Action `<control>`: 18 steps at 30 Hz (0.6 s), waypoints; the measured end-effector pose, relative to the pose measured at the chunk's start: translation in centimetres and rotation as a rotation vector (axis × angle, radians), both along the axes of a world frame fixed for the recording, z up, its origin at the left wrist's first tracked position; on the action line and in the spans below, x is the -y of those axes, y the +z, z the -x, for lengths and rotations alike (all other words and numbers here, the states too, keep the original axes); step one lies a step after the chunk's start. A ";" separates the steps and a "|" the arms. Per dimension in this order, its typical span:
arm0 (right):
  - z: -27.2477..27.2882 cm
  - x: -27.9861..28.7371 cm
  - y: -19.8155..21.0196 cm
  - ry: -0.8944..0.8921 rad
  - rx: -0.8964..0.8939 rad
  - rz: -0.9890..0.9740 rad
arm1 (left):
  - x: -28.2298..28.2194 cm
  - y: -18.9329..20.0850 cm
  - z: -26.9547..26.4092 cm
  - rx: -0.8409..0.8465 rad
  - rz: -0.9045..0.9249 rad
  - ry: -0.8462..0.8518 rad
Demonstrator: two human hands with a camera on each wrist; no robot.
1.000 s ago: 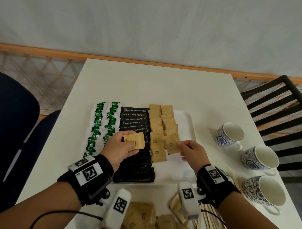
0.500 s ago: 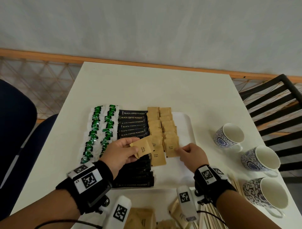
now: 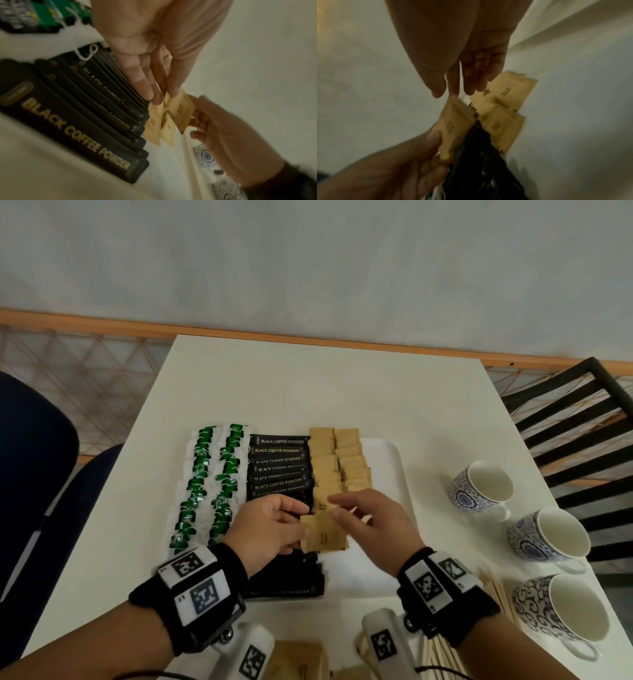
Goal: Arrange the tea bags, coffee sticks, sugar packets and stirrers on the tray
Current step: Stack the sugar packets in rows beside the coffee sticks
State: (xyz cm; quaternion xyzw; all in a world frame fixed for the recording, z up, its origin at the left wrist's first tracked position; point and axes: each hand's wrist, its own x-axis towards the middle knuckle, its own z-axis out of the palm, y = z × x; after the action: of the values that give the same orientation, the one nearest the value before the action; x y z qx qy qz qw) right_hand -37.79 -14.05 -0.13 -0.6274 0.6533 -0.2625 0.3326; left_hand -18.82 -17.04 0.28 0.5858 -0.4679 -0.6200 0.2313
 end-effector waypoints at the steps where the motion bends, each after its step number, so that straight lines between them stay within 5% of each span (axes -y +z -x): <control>1: -0.4 0.0 0.3 0.077 -0.070 0.008 | 0.0 0.1 0.2 0.037 0.048 -0.041; 4: -0.9 -0.2 0.4 0.190 -0.234 -0.086 | -0.1 0.2 0.7 0.060 0.124 -0.102; 11: 0.9 -0.9 -2.4 -0.083 -0.019 -0.366 | 0.4 -0.1 0.4 0.226 0.330 -0.174; 18: 1.1 -1.2 -3.9 -0.245 -0.029 -0.302 | 0.6 -0.4 1.4 0.517 0.425 -0.409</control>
State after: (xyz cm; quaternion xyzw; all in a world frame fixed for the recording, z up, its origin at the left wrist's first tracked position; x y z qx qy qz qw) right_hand -38.84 -12.88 -4.00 -0.4897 0.7616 -0.1910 0.3791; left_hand -20.20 -17.60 -0.09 0.5565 -0.7357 -0.3746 0.0938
